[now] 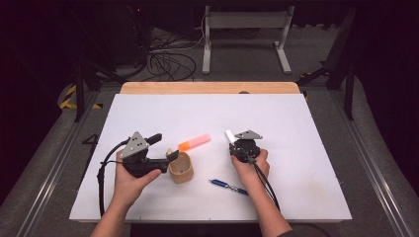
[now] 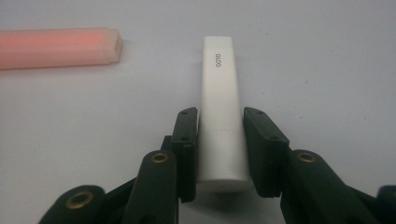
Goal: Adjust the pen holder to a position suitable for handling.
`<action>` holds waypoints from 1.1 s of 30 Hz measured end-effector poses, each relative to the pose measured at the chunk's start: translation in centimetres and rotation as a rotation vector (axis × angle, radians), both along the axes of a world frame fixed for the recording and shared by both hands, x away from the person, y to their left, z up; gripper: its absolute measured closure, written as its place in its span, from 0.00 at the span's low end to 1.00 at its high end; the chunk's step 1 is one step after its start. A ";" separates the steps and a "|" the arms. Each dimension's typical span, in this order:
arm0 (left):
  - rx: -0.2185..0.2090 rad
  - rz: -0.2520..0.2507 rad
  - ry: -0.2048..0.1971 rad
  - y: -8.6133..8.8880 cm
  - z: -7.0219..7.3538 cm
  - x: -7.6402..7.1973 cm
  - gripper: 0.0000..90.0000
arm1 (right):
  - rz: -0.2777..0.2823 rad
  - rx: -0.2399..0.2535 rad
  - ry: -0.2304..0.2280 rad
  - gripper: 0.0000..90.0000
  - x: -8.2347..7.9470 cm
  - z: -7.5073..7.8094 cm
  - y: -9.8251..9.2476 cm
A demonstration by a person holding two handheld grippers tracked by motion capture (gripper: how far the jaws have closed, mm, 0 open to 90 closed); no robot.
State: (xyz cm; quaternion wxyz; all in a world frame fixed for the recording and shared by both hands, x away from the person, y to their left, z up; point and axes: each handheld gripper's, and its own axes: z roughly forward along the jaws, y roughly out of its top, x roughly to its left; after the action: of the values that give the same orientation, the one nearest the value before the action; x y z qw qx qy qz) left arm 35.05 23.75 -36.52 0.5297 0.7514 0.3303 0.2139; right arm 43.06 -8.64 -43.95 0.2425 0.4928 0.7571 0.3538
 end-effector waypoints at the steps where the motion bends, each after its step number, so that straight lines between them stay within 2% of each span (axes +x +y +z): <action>1: 0.003 0.000 -0.002 0.0 0.0 0.0 0.19 | 0.000 0.000 0.000 0.75 0.0 0.0 0.0; 4: 0.013 0.004 -0.026 -0.1 0.2 -0.2 0.20 | 0.012 0.002 -0.002 0.76 0.0 0.0 -0.1; 9: 0.024 -0.001 -0.037 -0.3 0.3 -0.3 0.20 | 0.058 0.010 -0.002 0.76 -0.1 0.5 -0.4; 12: 0.033 -0.006 -0.041 -0.6 0.4 -0.5 0.20 | 0.086 0.016 -0.015 0.76 -0.5 1.2 -0.6; 20: 0.077 -0.046 -0.088 -1.8 0.6 -1.0 0.20 | 0.185 0.021 -0.018 0.76 -1.9 3.9 -1.1; 27: 0.146 -0.084 -0.128 -3.1 0.5 -1.2 0.21 | 0.272 0.041 -0.010 0.76 -3.2 6.0 -1.2; 33: 0.223 -0.095 -0.154 -4.0 0.3 -1.3 0.26 | 0.357 0.068 0.008 0.76 -4.3 7.5 -0.7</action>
State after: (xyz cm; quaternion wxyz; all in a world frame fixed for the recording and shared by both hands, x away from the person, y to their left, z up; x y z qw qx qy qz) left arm 33.74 19.79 -36.18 0.4764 0.8017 0.2269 0.2809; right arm 38.81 -9.29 -36.46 0.1559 0.3600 0.8211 0.4146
